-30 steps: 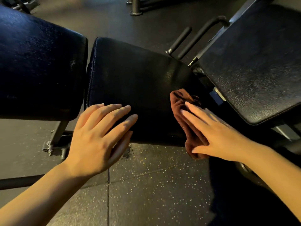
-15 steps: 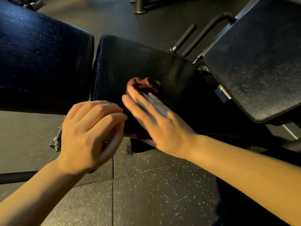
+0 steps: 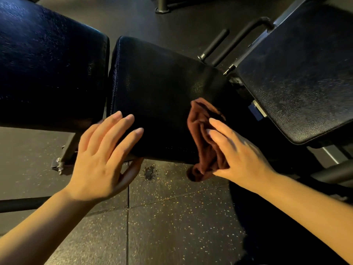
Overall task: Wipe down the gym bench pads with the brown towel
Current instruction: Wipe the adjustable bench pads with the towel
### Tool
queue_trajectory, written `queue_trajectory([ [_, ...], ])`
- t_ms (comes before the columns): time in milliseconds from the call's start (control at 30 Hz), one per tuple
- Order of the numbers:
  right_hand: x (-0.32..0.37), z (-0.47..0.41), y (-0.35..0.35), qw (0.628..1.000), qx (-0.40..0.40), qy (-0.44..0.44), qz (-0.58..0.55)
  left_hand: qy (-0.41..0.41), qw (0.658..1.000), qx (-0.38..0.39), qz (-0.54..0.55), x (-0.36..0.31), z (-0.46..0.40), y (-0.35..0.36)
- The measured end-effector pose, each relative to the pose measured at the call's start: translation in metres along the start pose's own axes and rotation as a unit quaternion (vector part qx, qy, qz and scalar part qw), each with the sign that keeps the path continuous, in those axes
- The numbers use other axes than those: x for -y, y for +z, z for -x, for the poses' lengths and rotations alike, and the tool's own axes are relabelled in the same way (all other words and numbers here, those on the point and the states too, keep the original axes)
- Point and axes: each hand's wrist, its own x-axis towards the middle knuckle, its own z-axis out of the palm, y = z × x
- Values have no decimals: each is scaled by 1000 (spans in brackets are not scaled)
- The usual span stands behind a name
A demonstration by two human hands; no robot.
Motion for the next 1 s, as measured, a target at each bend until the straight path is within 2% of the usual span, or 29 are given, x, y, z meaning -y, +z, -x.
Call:
queue_trajectory([
  [100, -31, 35, -4, 994, 41, 100, 17, -2, 1000, 10, 10, -2, 1, 3],
  [167, -38, 45, -4, 989, 50, 135, 40, -4, 1000, 16, 14, -2, 2, 3],
  [300, -33, 35, 3, 995, 24, 80, 61, -27, 999, 9, 18, -11, -6, 2],
  [400, -20, 23, 2, 998, -32, 11, 52, -31, 999, 8, -2, -17, -16, 0],
  [500, 8, -8, -7, 996, -65, -60, 4, 3, 998, 34, -52, -22, -23, -1],
  [567, 26, -35, -15, 993, -58, -99, -26, 35, 994, 57, -86, -23, -28, -3],
  [667, 26, -46, -14, 995, -7, -83, -45, 58, 991, 75, -95, -23, -35, -9],
  [867, -14, -8, -10, 999, 39, -9, -26, 38, 989, 119, -73, -46, -68, -23],
  [933, -26, 1, -11, 996, 77, 16, -50, 104, 985, 119, -65, -67, -85, -15],
  [1000, -40, 11, -16, 995, 92, 0, -46, 170, 975, 136, -45, -99, -96, 1],
])
